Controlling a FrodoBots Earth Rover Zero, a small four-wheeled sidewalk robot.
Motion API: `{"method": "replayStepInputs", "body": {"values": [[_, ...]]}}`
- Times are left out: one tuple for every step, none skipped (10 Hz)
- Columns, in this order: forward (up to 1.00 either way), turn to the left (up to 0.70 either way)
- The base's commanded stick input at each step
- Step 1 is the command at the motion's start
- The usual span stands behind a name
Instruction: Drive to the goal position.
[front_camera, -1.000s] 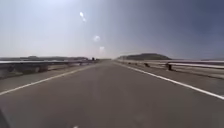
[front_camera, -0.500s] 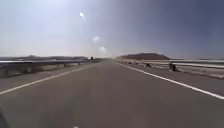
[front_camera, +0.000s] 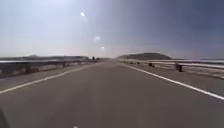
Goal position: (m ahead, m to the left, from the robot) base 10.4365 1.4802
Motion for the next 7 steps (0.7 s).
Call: {"method": "replayStepInputs", "body": {"values": [[1.00,0.00],[1.00,0.00],[1.00,0.00],[1.00,0.00],[1.00,0.00],[1.00,0.00],[1.00,0.00]]}}
